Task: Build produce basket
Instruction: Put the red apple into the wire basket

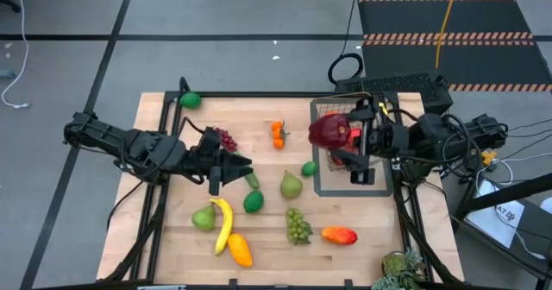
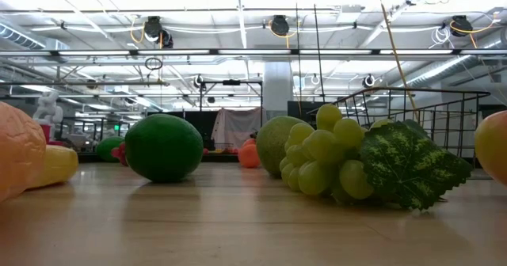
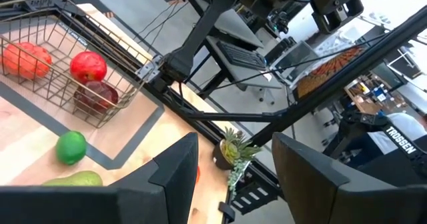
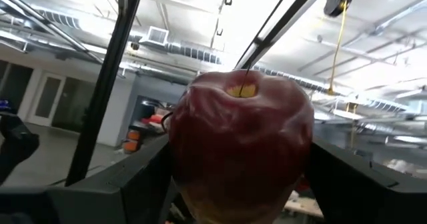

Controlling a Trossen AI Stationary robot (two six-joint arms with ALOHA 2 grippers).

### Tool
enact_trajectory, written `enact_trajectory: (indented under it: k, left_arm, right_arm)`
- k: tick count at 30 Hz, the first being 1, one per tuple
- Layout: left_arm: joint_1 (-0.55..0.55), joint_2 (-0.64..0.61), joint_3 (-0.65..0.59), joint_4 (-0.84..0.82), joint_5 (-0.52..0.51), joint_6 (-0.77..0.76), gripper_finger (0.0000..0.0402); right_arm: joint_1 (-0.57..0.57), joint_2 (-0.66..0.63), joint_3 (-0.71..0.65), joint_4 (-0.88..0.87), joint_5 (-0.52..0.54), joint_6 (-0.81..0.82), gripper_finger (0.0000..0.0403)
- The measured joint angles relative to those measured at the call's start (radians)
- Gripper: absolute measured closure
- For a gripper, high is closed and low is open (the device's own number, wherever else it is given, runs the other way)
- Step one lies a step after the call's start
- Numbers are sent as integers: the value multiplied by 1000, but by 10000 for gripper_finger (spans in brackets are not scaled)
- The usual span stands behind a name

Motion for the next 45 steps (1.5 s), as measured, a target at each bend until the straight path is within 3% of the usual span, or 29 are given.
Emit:
enact_trajectory:
  k: [10,27,39,45]
  left_arm:
    - [0,0,0,0,0,-9,211]
    - [-7,0,0,0,0,-5,211]
    - [-24,4,0,-8,0,-17,211]
    - [-27,14,0,-11,-4,-20,211]
  right_arm:
    - [0,0,0,14,0,-17,101]
    - [2,0,0,62,28,416,101]
    - [2,-28,0,46,148,535,101]
    - [-7,-112,0,-128,298,690,101]
